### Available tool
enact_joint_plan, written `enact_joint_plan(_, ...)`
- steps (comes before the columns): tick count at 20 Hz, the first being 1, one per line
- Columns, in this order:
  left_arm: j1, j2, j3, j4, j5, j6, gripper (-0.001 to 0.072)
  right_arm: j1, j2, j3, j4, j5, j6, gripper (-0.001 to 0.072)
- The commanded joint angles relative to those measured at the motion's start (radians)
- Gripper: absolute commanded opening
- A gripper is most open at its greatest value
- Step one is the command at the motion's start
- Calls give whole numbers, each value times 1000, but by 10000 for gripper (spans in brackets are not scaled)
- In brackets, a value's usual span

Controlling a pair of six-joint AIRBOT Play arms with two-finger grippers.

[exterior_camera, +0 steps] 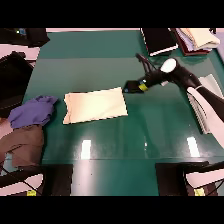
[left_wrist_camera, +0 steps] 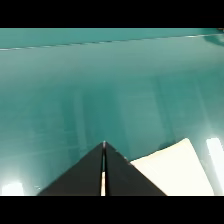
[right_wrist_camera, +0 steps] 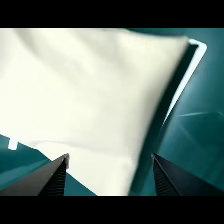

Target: Fold the shirts.

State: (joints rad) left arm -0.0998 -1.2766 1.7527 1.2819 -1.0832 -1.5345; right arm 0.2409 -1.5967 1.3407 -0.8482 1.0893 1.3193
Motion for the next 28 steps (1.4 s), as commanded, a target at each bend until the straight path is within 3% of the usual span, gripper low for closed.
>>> enact_joint_plan(1,-32,1,0,-19,14,19,23,-74,-50,-124,101,2,11,597)
enact_joint_plan(7,-32,1,0,-28,12,24,23,79,-256,0,357,-47,-65,594)
enact_joint_plan(8,-32,1,0,-32,8,24,23,111,-293,43,382,-47,-66,565)
enact_joint_plan(10,-32,1,0,-40,3,24,23,165,-348,127,385,-58,-87,306)
enact_joint_plan(11,-32,1,0,-46,1,24,22,182,-362,160,377,-66,-95,91)
enact_joint_plan(12,-32,1,0,-51,0,24,22,191,-366,188,373,-79,-100,20)
enact_joint_plan(17,-32,1,0,-94,-15,24,22,83,-261,241,259,-101,-104,20)
enact_joint_plan(24,-171,1,0,-103,5,50,23,-374,18,194,-50,-24,-14,20)
enact_joint_plan(28,-248,1,0,-104,47,50,22,-654,84,194,-89,23,-6,21)
